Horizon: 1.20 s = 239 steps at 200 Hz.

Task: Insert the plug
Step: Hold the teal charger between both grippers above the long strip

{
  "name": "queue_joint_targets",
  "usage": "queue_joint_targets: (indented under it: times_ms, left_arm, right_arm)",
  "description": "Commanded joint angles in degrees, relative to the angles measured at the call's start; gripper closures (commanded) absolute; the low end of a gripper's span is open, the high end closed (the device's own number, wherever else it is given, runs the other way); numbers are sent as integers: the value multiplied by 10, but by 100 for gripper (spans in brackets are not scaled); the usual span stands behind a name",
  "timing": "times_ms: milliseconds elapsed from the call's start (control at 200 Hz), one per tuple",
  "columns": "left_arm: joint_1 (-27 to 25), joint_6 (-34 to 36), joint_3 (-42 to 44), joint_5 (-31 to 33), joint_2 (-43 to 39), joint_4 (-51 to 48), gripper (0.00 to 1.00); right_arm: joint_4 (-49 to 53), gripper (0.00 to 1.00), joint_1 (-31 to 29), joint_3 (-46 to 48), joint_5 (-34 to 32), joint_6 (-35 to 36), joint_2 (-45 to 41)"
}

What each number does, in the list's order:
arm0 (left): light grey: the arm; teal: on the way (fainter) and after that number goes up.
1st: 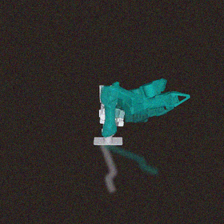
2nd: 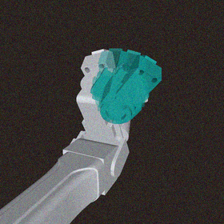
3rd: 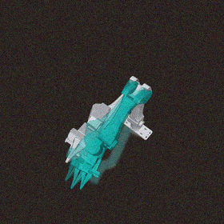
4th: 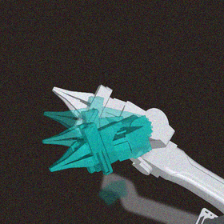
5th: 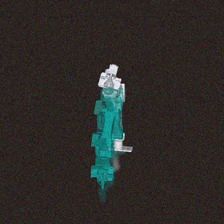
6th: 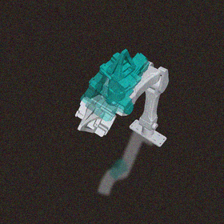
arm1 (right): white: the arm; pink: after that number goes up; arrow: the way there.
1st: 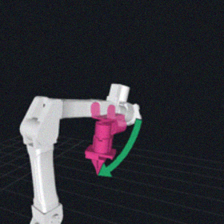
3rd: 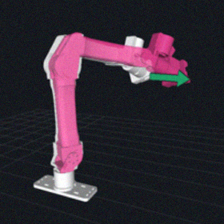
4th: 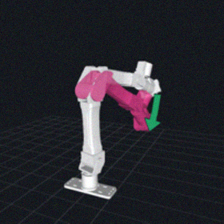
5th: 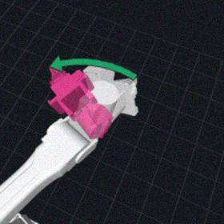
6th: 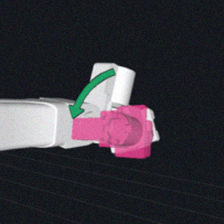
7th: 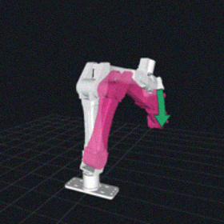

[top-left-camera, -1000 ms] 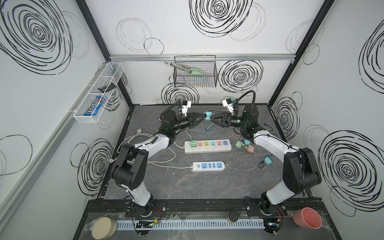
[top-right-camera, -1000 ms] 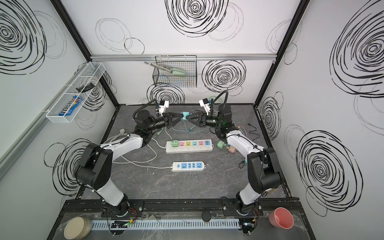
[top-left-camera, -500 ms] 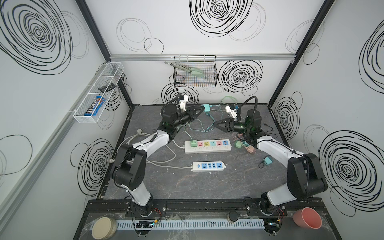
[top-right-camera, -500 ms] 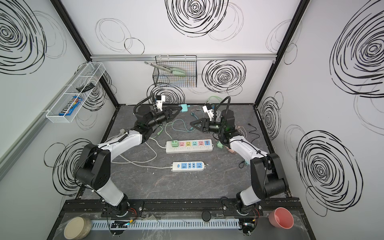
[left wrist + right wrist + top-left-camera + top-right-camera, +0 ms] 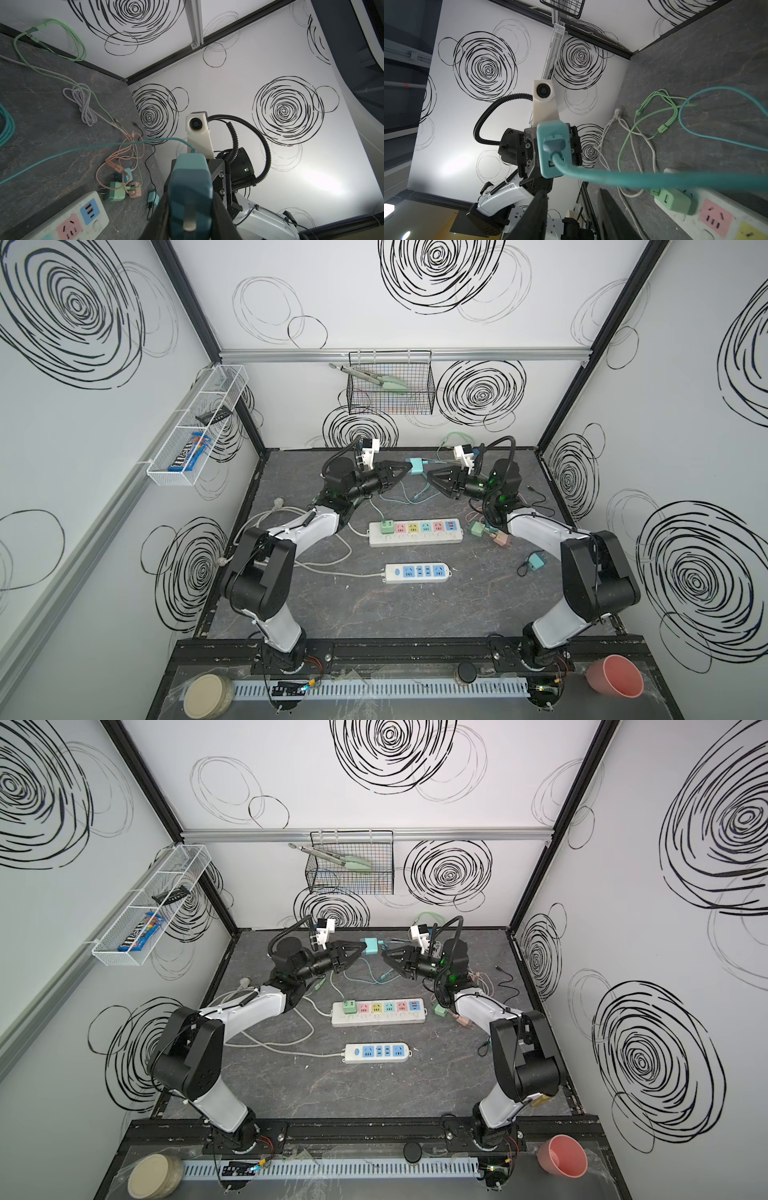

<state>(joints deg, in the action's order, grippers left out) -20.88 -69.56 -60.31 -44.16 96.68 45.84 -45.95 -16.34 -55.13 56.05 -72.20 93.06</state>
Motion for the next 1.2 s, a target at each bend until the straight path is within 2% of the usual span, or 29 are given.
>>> queue_joint_targets:
  times_ms: [0,265,640,841,1056,1191]
  left_arm:
    - [-1,-9,4,-15,-15,54,100]
    - [-8,-11,1,-31,-14,56,100]
    - [-11,-8,-5,-63,-9,52,100]
    - [-8,-18,-8,-68,-10,68,100]
    - [-4,-16,0,-71,-13,73,100]
    - [-4,-8,1,-65,-11,58,100]
  right_arm:
    - [-48,55,-9,-36,5,-11,-1]
    - [-54,55,-18,-57,3,-13,19]
    - [-41,58,-27,-89,36,4,35]
    - [38,55,-26,-95,26,57,36]
    - [31,56,-25,-88,23,57,40]
    - [12,61,-25,-89,28,49,35]
